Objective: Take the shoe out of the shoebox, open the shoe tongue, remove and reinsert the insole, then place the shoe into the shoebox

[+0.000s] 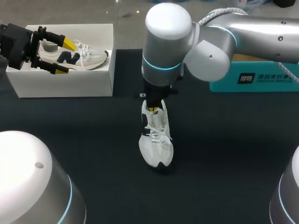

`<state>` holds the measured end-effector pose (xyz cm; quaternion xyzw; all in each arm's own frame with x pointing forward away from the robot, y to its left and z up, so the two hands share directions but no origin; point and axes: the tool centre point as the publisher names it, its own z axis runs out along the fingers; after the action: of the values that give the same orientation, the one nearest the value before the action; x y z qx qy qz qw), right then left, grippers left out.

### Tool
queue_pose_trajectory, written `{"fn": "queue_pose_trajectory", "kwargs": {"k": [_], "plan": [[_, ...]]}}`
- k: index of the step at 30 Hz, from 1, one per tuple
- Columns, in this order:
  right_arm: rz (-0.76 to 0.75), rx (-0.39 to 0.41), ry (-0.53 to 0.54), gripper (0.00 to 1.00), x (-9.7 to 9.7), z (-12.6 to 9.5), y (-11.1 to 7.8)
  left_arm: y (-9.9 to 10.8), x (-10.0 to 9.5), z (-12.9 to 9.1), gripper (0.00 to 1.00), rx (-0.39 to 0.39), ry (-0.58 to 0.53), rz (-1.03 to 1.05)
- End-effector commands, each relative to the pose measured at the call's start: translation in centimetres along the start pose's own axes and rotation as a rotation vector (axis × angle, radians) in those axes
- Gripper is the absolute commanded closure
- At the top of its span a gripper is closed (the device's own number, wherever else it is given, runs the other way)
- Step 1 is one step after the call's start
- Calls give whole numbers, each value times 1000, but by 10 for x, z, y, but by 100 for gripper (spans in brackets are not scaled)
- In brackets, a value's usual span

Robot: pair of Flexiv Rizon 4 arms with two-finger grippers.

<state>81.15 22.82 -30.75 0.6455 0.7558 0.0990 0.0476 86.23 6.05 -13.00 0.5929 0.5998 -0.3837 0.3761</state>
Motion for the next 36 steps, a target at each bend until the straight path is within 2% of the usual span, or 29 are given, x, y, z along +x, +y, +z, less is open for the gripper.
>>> {"fn": "queue_pose_trajectory", "kwargs": {"k": [1,10,24,28,32,34,36], "plan": [[-8,3,-8,100,2,5,-4,0,-1,0,0,0,4,0],[-6,70,-41,100,1,40,-9,0,-1,0,0,0,4,0],[3,100,-74,100,-6,51,-6,0,-1,0,0,0,4,0],[2,78,-85,100,-9,39,-4,0,-1,0,0,0,4,0],[-46,36,-59,100,-9,14,2,0,-1,0,0,0,4,0],[-156,18,29,100,-8,0,4,0,-1,0,0,0,4,0],[-358,-19,102,100,-7,-12,3,0,-1,0,0,0,4,0]]}}
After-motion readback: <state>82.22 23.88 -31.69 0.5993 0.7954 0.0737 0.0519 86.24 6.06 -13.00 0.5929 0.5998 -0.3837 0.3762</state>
